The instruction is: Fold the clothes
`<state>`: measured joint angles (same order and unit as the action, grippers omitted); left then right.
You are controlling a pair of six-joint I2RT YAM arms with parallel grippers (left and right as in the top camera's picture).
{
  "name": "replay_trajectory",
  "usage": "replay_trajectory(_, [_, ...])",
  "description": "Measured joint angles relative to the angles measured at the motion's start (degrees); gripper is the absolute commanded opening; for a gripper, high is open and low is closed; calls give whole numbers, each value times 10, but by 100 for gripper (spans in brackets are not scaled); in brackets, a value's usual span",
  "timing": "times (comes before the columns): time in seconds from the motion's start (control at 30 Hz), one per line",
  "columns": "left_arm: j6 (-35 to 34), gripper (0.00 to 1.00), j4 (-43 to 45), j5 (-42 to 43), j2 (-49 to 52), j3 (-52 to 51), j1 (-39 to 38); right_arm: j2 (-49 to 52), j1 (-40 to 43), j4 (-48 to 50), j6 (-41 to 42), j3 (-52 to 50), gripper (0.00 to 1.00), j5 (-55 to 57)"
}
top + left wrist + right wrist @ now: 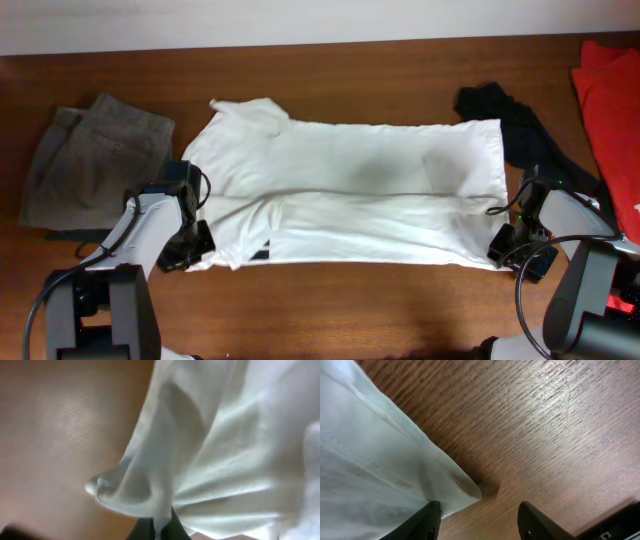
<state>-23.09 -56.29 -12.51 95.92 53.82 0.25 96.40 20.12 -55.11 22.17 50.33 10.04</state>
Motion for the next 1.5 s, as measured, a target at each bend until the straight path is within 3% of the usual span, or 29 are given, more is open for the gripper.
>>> replay_trajectory(0.1, [-8, 1, -26, -26, 0, 0, 0, 0, 0, 0, -1, 0, 54, 0])
replay_trajectory(0.23, [-13, 20, -27, -40, 0, 0, 0, 0, 0, 0, -1, 0, 55, 0])
replay_trajectory(0.47, [-18, 23, -59, -40, 0, 13, 1, 0, 0, 0, -1, 0, 54, 0])
replay_trajectory(0.53, [-18, 43, -68, -40, -1, 30, 1, 0, 0, 0, -1, 0, 54, 0])
replay_trajectory(0.63, [-20, 52, -71, -36, -12, 58, 1, 0, 0, 0, -1, 0, 54, 0])
replay_trajectory(0.93, [-4, 52, 11, 25, -41, 74, 1, 0, 0, 0, -1, 0, 54, 0])
replay_trajectory(1.2, [8, 50, 59, 65, 9, 75, 1, 0, 0, 0, -1, 0, 54, 0])
replay_trajectory(1.3, [12, 39, 65, 79, 30, 75, 1, 0, 0, 1, -1, 0, 55, 0])
replay_trajectory(1.4, [16, 12, 67, 87, 44, 75, 1, 0, 0, 1, -1, 0, 54, 0])
replay_trajectory(1.5, [19, 4, 67, 93, 45, 75, 1, 0, 0, 0, -1, 0, 54, 0])
